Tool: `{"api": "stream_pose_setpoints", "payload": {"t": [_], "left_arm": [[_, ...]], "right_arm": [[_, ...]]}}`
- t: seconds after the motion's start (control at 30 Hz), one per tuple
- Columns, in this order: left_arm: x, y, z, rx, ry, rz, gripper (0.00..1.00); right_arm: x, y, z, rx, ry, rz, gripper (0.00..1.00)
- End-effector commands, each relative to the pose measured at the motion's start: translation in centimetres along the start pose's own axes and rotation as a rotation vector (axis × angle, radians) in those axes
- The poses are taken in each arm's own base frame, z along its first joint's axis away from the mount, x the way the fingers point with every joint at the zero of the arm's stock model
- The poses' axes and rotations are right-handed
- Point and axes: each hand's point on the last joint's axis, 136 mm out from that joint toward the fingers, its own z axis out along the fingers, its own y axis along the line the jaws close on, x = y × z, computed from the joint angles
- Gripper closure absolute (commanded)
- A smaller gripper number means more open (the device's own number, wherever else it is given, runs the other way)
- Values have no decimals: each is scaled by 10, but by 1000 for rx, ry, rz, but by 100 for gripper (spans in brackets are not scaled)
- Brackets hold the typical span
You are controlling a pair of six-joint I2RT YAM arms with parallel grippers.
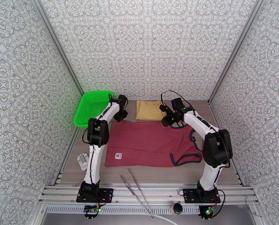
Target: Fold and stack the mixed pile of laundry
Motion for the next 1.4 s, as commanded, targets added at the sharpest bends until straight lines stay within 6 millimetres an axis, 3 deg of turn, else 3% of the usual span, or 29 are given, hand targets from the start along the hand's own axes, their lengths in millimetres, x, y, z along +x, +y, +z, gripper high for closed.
{"api": "stream_pose_setpoints", "payload": {"t": [0.0, 0.1, 0.23, 0.37, 0.4, 0.6, 0.67, 0.73, 0.77, 0.87, 1.13, 1.37], "left_arm": [[-24, -9, -31, 14, -115, 159, 71], [-36, -4, -56, 8, -162, 330, 70], [-46, -6, -85, 82, -176, 613, 61], [-38, -12, -99, 140, -177, 966, 61], [-36, -13, -99, 143, -178, 1059, 53], [-25, -3, -75, 195, -144, 1408, 52], [-16, 2, -72, 293, -110, 1535, 69], [8, 9, -78, 469, -57, 1711, 90], [11, 9, -77, 493, -63, 1754, 92], [-10, 4, -62, 406, -141, 1762, 90], [-5, 16, -27, 414, -52, 1884, 72], [-15, 15, -9, 352, -102, 1942, 67]], "right_arm": [[8, 0, 7, -18, 17, 6, 56], [9, 2, 4, -20, 22, 13, 56], [11, 5, -1, -30, 37, 29, 56], [11, 10, -6, -53, 19, 48, 56], [9, 14, -7, -68, 7, 52, 55], [6, 22, -13, -106, -29, 55, 55], [8, 21, -13, -99, -24, 51, 55], [10, 20, -12, -90, -17, 46, 55], [10, 19, -12, -87, -17, 43, 55], [14, 17, -9, -77, -2, 38, 54], [24, 13, 4, -69, 40, 40, 54], [31, 11, 14, -71, 70, 43, 54]]}}
